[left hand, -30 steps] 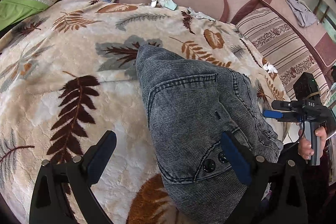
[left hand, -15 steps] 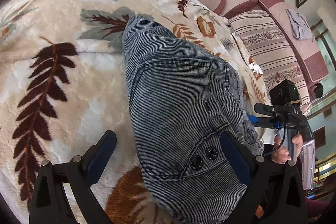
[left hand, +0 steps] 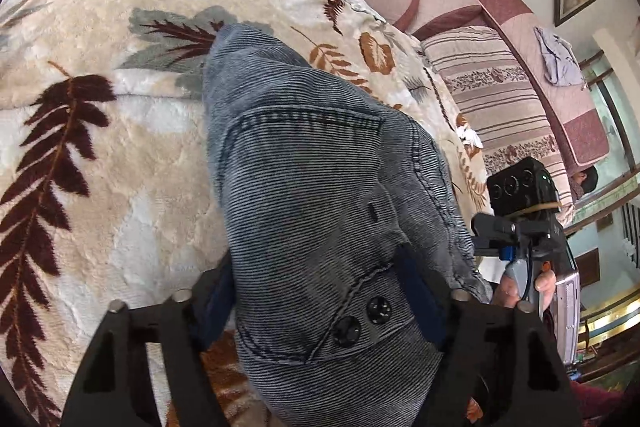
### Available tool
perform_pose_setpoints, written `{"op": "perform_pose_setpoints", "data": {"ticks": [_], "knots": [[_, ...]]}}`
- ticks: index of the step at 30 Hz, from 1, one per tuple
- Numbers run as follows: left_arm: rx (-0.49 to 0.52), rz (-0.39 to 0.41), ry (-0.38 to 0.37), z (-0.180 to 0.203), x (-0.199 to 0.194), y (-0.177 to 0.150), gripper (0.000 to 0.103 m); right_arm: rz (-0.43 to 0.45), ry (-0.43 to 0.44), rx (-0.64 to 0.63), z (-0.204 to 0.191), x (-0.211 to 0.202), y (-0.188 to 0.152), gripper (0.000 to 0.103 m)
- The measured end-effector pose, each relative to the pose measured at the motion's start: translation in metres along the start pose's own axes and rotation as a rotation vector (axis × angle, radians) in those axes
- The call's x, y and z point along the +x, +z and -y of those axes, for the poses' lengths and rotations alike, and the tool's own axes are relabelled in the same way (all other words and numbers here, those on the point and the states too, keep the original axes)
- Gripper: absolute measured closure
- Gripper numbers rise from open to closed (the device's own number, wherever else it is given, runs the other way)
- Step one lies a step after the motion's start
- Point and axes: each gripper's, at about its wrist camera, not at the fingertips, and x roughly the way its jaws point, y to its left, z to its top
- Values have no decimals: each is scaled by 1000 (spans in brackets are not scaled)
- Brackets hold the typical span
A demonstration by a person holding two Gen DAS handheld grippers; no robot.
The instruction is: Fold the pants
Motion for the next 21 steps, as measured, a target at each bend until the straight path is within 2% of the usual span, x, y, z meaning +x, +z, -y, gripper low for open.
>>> {"op": "perform_pose_setpoints", "data": {"ticks": [1,3,5,7,9,15,21], "knots": [[-10,5,5,-4,-1,-1,42,-2,-14,-19,-3,3,-2,25],[-29,12,8,-8,-2,-1,47,5,-64,-50,-8,8,-4,31],[-23,22,14,-8,-1,-2,48,11,-95,-51,-7,9,-5,43],[3,38,40,-4,0,-5,49,21,-113,-46,-5,9,-6,49],[22,51,58,0,0,-6,51,36,-132,-57,-6,7,-8,51],[36,76,39,3,-7,-5,59,94,-200,-162,-27,6,-16,52],[67,104,18,14,-21,0,64,136,-192,-215,-39,-1,-16,55]]}}
